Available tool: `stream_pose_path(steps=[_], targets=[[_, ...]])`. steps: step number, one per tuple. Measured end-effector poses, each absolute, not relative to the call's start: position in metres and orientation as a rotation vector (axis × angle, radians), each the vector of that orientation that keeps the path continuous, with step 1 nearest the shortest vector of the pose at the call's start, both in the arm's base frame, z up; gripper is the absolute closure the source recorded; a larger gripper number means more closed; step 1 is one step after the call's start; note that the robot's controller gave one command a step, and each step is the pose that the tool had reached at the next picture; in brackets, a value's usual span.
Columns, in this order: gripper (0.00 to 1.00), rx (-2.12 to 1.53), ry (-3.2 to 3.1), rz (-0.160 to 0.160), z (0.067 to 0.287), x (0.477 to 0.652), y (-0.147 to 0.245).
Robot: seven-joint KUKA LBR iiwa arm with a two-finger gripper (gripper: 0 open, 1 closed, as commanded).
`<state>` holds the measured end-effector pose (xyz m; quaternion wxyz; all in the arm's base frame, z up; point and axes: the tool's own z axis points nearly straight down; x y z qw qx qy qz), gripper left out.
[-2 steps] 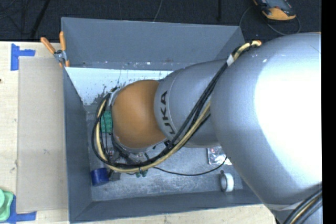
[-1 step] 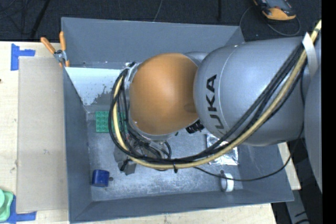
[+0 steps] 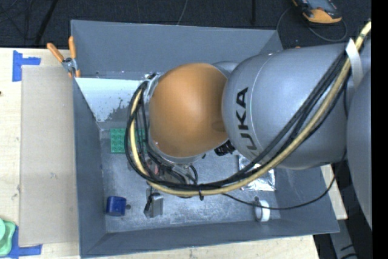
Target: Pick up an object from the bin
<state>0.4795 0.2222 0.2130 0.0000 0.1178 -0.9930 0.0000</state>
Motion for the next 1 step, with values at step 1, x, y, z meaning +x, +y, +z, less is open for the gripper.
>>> stream_pose_path(steps=[1], targets=[[0.0, 0.862, -3.014, 0.001, 0.0688, 0.499, 0.2391]])
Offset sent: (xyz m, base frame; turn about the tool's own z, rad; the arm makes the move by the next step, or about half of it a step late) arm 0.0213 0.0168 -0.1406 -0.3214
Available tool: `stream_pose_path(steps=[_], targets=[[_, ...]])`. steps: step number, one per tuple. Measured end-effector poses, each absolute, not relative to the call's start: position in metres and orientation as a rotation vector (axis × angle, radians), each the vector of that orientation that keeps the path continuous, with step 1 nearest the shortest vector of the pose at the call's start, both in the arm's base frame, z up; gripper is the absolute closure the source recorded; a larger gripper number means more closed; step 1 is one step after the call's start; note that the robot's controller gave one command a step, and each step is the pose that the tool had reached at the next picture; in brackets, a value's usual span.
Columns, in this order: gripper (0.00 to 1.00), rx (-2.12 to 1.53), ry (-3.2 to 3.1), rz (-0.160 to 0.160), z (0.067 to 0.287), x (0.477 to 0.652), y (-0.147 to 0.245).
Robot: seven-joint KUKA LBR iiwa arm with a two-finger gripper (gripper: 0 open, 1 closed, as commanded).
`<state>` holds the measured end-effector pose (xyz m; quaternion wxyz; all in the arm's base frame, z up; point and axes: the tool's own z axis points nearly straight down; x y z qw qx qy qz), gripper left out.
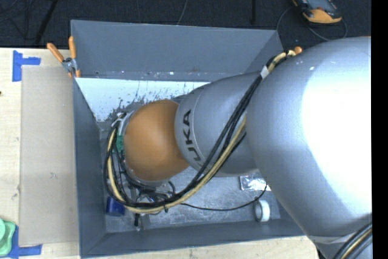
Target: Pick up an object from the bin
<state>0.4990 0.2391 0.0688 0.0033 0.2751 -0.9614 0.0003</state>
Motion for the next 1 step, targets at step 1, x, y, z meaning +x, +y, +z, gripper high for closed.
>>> stream_pose_path(steps=[1], targets=[[1.0, 0.857, -3.02, 0.0, 0.0715, 0.5007, 0.2385]])
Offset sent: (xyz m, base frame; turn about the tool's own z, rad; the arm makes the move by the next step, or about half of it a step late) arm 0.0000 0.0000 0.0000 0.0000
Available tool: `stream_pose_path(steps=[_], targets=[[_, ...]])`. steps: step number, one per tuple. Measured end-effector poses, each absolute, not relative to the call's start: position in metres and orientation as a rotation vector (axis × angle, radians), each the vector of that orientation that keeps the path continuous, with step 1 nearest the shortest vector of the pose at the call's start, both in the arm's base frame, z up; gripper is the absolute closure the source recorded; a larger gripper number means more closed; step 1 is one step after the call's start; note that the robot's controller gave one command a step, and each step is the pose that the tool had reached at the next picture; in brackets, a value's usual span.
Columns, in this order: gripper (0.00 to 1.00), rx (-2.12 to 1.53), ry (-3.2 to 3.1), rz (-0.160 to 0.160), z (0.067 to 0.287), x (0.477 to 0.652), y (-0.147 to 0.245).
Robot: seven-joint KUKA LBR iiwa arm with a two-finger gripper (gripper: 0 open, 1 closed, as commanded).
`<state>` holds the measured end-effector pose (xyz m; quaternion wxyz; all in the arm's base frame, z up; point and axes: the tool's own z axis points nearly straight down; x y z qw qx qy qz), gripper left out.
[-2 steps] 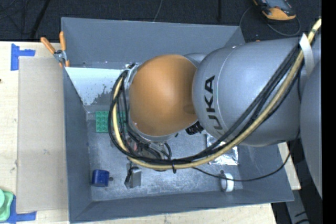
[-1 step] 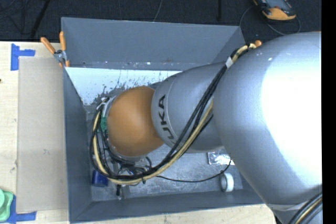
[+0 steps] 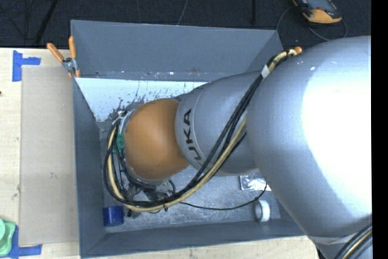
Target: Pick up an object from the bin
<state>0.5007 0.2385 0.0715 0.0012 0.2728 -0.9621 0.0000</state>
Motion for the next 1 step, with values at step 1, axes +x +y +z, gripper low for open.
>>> stream_pose_path(steps=[1], targets=[[1.0, 0.872, -3.027, -0.002, 0.1785, 0.5008, 0.2371]])
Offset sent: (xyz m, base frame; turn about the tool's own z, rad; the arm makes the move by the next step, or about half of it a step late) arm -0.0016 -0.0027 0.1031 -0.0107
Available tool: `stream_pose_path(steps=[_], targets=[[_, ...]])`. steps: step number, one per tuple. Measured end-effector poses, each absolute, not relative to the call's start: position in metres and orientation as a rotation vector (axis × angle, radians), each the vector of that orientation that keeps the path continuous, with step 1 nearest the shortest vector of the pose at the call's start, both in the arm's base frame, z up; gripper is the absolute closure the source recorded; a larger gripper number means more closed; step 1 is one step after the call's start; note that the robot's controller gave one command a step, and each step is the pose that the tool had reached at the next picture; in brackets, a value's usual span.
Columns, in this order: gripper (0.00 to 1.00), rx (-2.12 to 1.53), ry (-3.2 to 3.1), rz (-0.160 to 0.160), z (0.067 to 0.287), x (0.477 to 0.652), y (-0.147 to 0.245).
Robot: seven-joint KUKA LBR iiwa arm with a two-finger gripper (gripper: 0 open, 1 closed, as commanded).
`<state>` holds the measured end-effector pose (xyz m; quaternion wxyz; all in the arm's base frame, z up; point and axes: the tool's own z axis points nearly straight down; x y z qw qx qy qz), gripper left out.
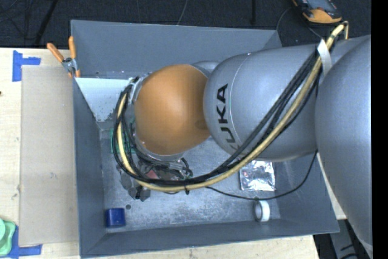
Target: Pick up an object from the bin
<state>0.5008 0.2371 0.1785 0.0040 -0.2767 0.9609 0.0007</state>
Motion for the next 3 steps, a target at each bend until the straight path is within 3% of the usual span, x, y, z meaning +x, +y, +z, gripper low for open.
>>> stream_pose_path(steps=[1, 2, 3], targets=[[0.0, -0.865, 3.02, 0.001, 0.1742, 0.4996, 0.2357], [1.0, -0.863, 3.021, 0.001, 0.1741, 0.4997, 0.2354], [0.0, -0.862, 3.021, 0.001, 0.1741, 0.4996, 0.2354]])
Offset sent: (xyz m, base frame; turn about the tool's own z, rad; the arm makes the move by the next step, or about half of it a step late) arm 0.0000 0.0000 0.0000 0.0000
